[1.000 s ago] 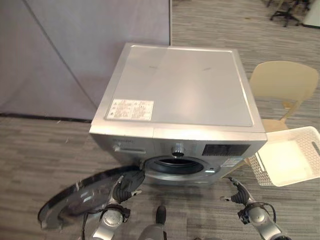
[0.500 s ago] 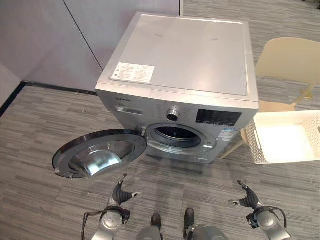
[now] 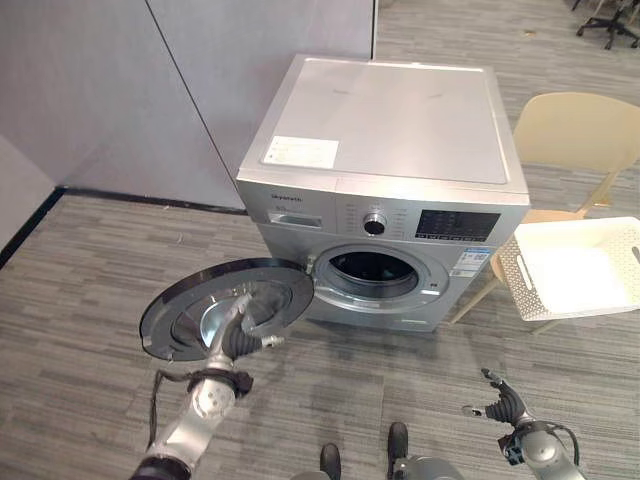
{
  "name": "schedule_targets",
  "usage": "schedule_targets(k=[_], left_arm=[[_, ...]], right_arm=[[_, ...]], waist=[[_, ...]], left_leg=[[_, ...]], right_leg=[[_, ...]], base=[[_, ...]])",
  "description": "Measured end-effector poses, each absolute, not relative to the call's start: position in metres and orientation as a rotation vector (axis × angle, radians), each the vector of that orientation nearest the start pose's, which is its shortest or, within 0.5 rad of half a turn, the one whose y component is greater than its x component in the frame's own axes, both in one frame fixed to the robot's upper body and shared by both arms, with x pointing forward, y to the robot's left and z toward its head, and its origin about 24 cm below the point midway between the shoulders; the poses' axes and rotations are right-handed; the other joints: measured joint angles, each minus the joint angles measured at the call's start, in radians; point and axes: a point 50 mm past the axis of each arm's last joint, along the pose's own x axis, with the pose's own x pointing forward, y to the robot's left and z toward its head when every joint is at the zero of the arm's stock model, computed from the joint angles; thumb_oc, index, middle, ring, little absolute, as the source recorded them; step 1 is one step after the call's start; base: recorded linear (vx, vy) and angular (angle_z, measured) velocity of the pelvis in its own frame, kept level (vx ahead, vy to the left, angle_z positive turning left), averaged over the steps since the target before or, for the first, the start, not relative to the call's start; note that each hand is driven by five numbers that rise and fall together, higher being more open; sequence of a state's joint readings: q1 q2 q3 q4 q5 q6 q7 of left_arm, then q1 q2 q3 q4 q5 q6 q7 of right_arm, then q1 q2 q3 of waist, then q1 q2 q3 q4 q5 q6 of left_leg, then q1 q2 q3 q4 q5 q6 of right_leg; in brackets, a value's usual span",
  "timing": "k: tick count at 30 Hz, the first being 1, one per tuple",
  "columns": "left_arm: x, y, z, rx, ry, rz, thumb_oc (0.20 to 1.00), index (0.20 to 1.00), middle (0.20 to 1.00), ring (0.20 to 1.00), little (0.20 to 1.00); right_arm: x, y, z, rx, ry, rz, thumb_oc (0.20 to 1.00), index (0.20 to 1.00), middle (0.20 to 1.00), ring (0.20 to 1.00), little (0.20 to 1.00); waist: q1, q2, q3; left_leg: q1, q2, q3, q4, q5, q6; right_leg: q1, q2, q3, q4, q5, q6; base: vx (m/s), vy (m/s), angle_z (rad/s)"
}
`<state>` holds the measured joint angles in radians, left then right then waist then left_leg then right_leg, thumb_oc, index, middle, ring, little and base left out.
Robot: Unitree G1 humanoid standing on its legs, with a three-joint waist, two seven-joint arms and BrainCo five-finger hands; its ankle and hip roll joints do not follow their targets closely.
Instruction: Grab the laundry basket,head to the washer,open it,put in the laundry and shut it.
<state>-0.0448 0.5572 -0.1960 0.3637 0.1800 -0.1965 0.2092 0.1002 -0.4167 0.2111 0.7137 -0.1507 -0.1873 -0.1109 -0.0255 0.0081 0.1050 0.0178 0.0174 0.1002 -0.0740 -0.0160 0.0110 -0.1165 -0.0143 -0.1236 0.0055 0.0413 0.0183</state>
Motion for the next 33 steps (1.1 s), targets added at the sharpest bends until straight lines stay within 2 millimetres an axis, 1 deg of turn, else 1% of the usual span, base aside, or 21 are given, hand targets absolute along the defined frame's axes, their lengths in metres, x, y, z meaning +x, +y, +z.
schedule_targets(k=[3, 4, 5, 6, 7, 9, 10, 12, 14, 17, 19, 20, 21, 22, 23, 25, 26, 28, 30, 32, 33], left_arm=[[0.266, 0.258, 0.034, 0.786, 0.016, 0.081, 1.0, 1.0, 1.0, 1.0, 1.0], [0.271, 0.264, 0.04, 0.797, 0.007, 0.103, 1.0, 1.0, 1.0, 1.0, 1.0], [0.276, 0.273, 0.043, 0.819, 0.019, 0.123, 1.0, 1.0, 1.0, 1.0, 1.0], [0.28, 0.283, 0.045, 0.837, 0.037, 0.151, 1.0, 1.0, 1.0, 1.0, 1.0], [0.287, 0.304, 0.049, 0.868, 0.09, 0.221, 1.0, 1.0, 1.0, 1.0, 1.0], [0.29, 0.323, 0.051, 0.863, 0.143, 0.301, 1.0, 1.0, 1.0, 1.0, 1.0], [0.291, 0.34, 0.05, 0.853, 0.211, 0.371, 1.0, 1.0, 1.0, 1.0, 1.0], [0.288, 0.361, 0.051, 0.844, 0.289, 0.455, 1.0, 1.0, 1.0, 1.0, 1.0], [0.292, 0.37, 0.061, 0.867, 0.303, 0.49, 1.0, 1.0, 1.0, 1.0, 1.0], [0.296, 0.378, 0.075, 0.897, 0.29, 0.515, 1.0, 1.0, 1.0, 1.0, 1.0], [0.298, 0.39, 0.091, 0.938, 0.297, 0.553, 1.0, 1.0, 1.0, 1.0, 1.0], [0.3, 0.396, 0.103, 0.947, 0.281, 0.58, 1.0, 1.0, 1.0, 1.0, 1.0], [0.301, 0.4, 0.112, 0.956, 0.269, 0.598, 1.0, 1.0, 1.0, 1.0, 1.0], [0.301, 0.403, 0.118, 0.963, 0.26, 0.61, 1.0, 1.0, 1.0, 1.0, 1.0], [0.295, 0.414, 0.125, 1.004, 0.276, 0.628, 1.0, 1.0, 1.0, 1.0, 1.0], [0.288, 0.423, 0.124, 1.048, 0.327, 0.625, 1.0, 1.0, 1.0, 1.0, 1.0], [0.286, 0.424, 0.122, 1.042, 0.344, 0.623, 1.0, 1.0, 1.0, 1.0, 1.0], [0.283, 0.426, 0.119, 1.029, 0.353, 0.628, 1.0, 1.0, 1.0, 1.0, 1.0], [0.282, 0.424, 0.118, 1.006, 0.347, 0.608, 1.0, 1.0, 1.0, 1.0, 1.0], [0.274, 0.423, 0.104, 1.015, 0.363, 0.567, 1.0, 1.0, 1.0, 1.0, 1.0], [0.271, 0.417, 0.098, 0.976, 0.328, 0.557, 1.0, 1.0, 1.0, 1.0, 1.0]], right_arm=[[0.161, -0.251, -0.094, -0.618, 0.63, 0.08, 1.0, 1.0, 1.0, 1.0, 1.0], [0.156, -0.252, -0.096, -0.621, 0.642, 0.093, 1.0, 1.0, 1.0, 1.0, 1.0], [0.159, -0.252, -0.094, -0.636, 0.633, 0.11, 1.0, 1.0, 1.0, 1.0, 1.0], [0.158, -0.252, -0.094, -0.646, 0.635, 0.124, 1.0, 1.0, 1.0, 1.0, 1.0], [0.161, -0.252, -0.092, -0.656, 0.627, 0.136, 1.0, 1.0, 1.0, 1.0, 1.0], [0.158, -0.255, -0.092, -0.661, 0.637, 0.142, 1.0, 1.0, 1.0, 1.0, 1.0], [0.163, -0.255, -0.09, -0.67, 0.63, 0.15, 1.0, 1.0, 1.0, 1.0, 1.0], [0.162, -0.254, -0.091, -0.679, 0.638, 0.164, 1.0, 1.0, 1.0, 1.0, 1.0], [0.161, -0.253, -0.091, -0.692, 0.634, 0.188, 1.0, 1.0, 1.0, 1.0, 1.0], [0.159, -0.251, -0.092, -0.692, 0.638, 0.193, 1.0, 1.0, 1.0, 1.0, 1.0], [0.164, -0.248, -0.088, -0.69, 0.607, 0.2, 1.0, 1.0, 1.0, 1.0, 1.0], [0.166, -0.247, -0.087, -0.689, 0.593, 0.205, 1.0, 1.0, 1.0, 1.0, 1.0], [0.168, -0.246, -0.086, -0.69, 0.588, 0.206, 1.0, 1.0, 1.0, 1.0, 1.0], [0.169, -0.246, -0.086, -0.69, 0.584, 0.207, 1.0, 1.0, 1.0, 1.0, 1.0], [0.169, -0.243, -0.087, -0.687, 0.585, 0.22, 1.0, 1.0, 1.0, 1.0, 1.0], [0.172, -0.242, -0.086, -0.687, 0.579, 0.224, 1.0, 1.0, 1.0, 1.0, 1.0], [0.177, -0.241, -0.084, -0.689, 0.563, 0.223, 1.0, 1.0, 1.0, 1.0, 1.0], [0.186, -0.237, -0.081, -0.693, 0.539, 0.231, 1.0, 1.0, 1.0, 1.0, 1.0], [0.192, -0.235, -0.077, -0.696, 0.516, 0.236, 1.0, 1.0, 1.0, 1.0, 1.0], [0.196, -0.231, -0.074, -0.694, 0.493, 0.242, 1.0, 1.0, 1.0, 1.0, 1.0], [0.195, -0.231, -0.073, -0.693, 0.49, 0.244, 1.0, 1.0, 1.0, 1.0, 1.0]], waist=[[-0.003, -0.005, -0.012], [-0.012, -0.01, -0.017], [-0.005, -0.011, -0.02], [-0.008, -0.014, -0.022], [-0.018, -0.019, -0.025], [-0.038, -0.028, -0.03], [-0.034, -0.034, -0.032], [-0.056, -0.056, -0.034], [-0.059, -0.082, -0.032], [-0.082, -0.112, -0.029], [-0.085, -0.135, -0.021], [-0.086, -0.15, -0.012], [-0.089, -0.153, 0.0], [-0.089, -0.154, 0.01], [-0.09, -0.169, 0.033], [-0.087, -0.171, 0.038], [-0.086, -0.171, 0.056], [-0.086, -0.171, 0.066], [-0.079, -0.17, 0.067], [-0.073, -0.164, 0.071], [-0.067, -0.157, 0.076]], left_leg=[[-0.001, -0.002, 0.01, -0.003, 0.002, 0.002], [-0.001, -0.004, 0.018, -0.005, 0.002, 0.003], [-0.006, -0.003, 0.027, -0.005, 0.002, 0.003], [-0.012, -0.003, 0.031, -0.005, 0.002, 0.003], [-0.025, -0.003, 0.034, -0.006, 0.004, 0.005], [-0.041, -0.006, 0.046, -0.006, 0.006, 0.005], [-0.058, -0.006, 0.057, -0.006, 0.009, 0.007], [-0.095, -0.009, 0.074, -0.006, 0.017, 0.007], [-0.13, -0.011, 0.084, -0.005, 0.028, 0.009], [-0.164, -0.013, 0.085, -0.006, 0.04, 0.01], [-0.195, -0.011, 0.096, -0.006, 0.043, 0.011], [-0.214, -0.012, 0.106, -0.006, 0.052, 0.013], [-0.232, -0.007, 0.106, -0.006, 0.061, 0.014], [-0.242, -0.003, 0.106, -0.006, 0.065, 0.013], [-0.249, -0.007, 0.106, -0.006, 0.067, 0.008], [-0.272, -0.007, 0.104, -0.006, 0.067, 0.003], [-0.278, -0.006, 0.104, -0.006, 0.07, 0.001], [-0.276, -0.008, 0.106, -0.006, 0.068, -0.001], [-0.263, -0.004, 0.11, -0.007, 0.065, -0.003], [-0.239, 0.004, 0.111, -0.007, 0.058, -0.002], [-0.217, 0.006, 0.114, -0.007, 0.052, -0.004]], right_leg=[[0.003, 0.003, 0.012, -0.027, 0.022, -0.002], [0.004, 0.006, 0.023, -0.043, 0.041, -0.005], [0.002, 0.007, 0.028, -0.053, 0.048, -0.004], [-0.003, 0.008, 0.033, -0.06, 0.056, -0.001], [-0.003, 0.009, 0.039, -0.085, 0.072, 0.001], [-0.026, 0.01, 0.051, -0.085, 0.085, -0.001], [-0.047, 0.009, 0.056, -0.085, 0.093, -0.001], [-0.091, 0.009, 0.07, -0.085, 0.111, 0.002], [-0.131, 0.008, 0.081, -0.084, 0.129, 0.006], [-0.165, 0.006, 0.08, -0.084, 0.143, 0.018], [-0.2, 0.007, 0.093, -0.085, 0.16, 0.04], [-0.219, 0.002, 0.098, -0.085, 0.145, 0.056], [-0.237, 0.0, 0.088, -0.085, 0.125, 0.078], [-0.245, -0.001, 0.069, -0.085, 0.118, 0.081], [-0.254, -0.004, 0.049, -0.085, 0.136, 0.083], [-0.279, -0.001, 0.052, -0.085, 0.145, 0.083], [-0.285, 0.001, 0.052, -0.085, 0.166, 0.066], [-0.285, 0.004, 0.053, -0.085, 0.175, 0.059], [-0.276, 0.009, 0.054, -0.084, 0.179, 0.061], [-0.252, 0.013, 0.055, -0.084, 0.184, 0.057], [-0.233, 0.013, 0.053, -0.085, 0.184, 0.057]], base=[[0.0, 0.063, -0.17], [-0.03, 0.086, -0.23], [-0.02, 0.036, -0.24], [-0.06, 0.053, -0.19], [-0.08, 0.045, -0.12], [-0.09, 0.036, -0.17], [-0.06, 0.014, -0.28], [-0.12, 0.016, -0.26], [-0.12, 0.011, -0.16], [-0.13, 0.024, -0.01], [-0.06, 0.021, -0.13], [-0.01, 0.006, -0.05], [-0.04, 0.022, -0.02], [-0.04, 0.031, 0.02], [-0.04, 0.031, 0.0], [-0.01, 0.024, -0.05], [0.0, 0.024, -0.08], [0.01, 0.015, -0.06], [0.02, 0.014, -0.07], [0.03, 0.012, -0.06], [0.03, 0.012, -0.03]])
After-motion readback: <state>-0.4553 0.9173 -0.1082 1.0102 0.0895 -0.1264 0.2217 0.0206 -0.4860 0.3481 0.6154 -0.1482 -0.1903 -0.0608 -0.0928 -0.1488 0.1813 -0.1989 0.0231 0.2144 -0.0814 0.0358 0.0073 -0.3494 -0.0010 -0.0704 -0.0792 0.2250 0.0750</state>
